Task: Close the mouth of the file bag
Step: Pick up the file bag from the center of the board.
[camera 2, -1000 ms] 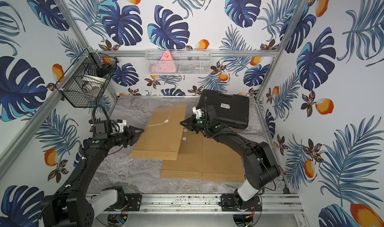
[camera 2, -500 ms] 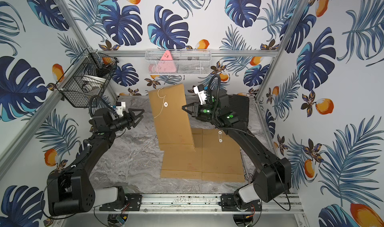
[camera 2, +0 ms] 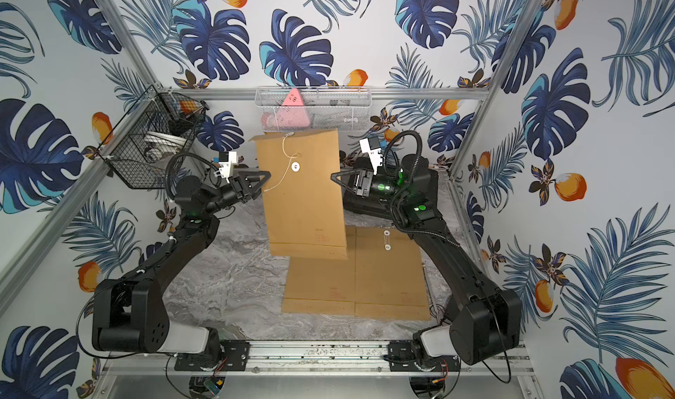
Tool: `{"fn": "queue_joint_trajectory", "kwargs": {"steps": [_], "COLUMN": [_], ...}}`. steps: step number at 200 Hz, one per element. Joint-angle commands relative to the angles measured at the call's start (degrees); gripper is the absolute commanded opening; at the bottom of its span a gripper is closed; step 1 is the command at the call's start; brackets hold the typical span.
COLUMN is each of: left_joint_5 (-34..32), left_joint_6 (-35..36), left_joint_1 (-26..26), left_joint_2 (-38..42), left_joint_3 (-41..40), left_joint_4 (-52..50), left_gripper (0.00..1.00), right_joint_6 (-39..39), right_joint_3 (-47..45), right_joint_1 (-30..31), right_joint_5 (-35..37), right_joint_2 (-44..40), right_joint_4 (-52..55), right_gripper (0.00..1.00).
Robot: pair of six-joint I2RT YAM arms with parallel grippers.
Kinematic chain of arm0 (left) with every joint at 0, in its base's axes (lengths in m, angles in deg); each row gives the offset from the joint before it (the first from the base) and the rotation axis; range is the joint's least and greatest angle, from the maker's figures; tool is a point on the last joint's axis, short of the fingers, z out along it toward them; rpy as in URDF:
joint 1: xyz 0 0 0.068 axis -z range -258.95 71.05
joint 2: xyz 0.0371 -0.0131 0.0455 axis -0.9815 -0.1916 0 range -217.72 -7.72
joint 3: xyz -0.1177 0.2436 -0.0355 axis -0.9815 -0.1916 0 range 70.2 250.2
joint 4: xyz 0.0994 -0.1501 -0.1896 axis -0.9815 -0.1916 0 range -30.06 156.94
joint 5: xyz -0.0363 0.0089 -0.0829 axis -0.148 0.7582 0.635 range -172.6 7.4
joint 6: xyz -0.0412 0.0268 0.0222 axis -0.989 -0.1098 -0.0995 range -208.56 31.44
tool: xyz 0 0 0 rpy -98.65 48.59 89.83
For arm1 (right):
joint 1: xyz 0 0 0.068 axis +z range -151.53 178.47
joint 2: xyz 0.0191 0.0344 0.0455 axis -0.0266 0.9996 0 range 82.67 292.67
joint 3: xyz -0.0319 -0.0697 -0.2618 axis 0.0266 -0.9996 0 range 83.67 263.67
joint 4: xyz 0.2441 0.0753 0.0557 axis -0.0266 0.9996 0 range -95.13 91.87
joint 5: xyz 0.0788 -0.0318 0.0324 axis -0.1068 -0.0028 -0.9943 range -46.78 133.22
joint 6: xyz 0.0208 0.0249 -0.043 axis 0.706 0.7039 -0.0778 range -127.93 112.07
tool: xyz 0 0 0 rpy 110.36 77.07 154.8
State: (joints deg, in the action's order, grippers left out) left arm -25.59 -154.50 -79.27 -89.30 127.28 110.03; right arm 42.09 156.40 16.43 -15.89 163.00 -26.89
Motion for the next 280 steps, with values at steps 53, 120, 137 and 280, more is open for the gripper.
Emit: {"fn": "queue_joint_trajectory", "kwargs": {"steps": [53,120,137,280], "left_joint_5": [4.5,5.8,5.9,-19.1], "left_joint_6": [-12.5,-14.4,-11.7,29.1], "left_joint_1": [2.1,1.5,1.5,10.2], "left_joint_2": [-4.6,-5.8,-5.3,5.7], "left_joint_3": [5.2,7.3,7.1,-1.7], "left_joint_4": [21.7,23.1,20.2,-9.5], "left_gripper": [0.33,0.01,0.00,0.00], "right_joint_6": [18.8,12.1,8.2,5.6], "right_joint_3": [-5.1,-4.7,-3.5,8.4], "right_joint_1": [-2.6,-3.5,-4.2,21.6], "right_joint_5": [-4.9,-2.8,0.3,48.8], "right_joint_2": [0.7,-0.4,-0.6,7.1], "right_joint_4": [-26.3,-14.1,-5.1,36.7], "right_gripper": [0.00,0.00,0.18,0.49]}}
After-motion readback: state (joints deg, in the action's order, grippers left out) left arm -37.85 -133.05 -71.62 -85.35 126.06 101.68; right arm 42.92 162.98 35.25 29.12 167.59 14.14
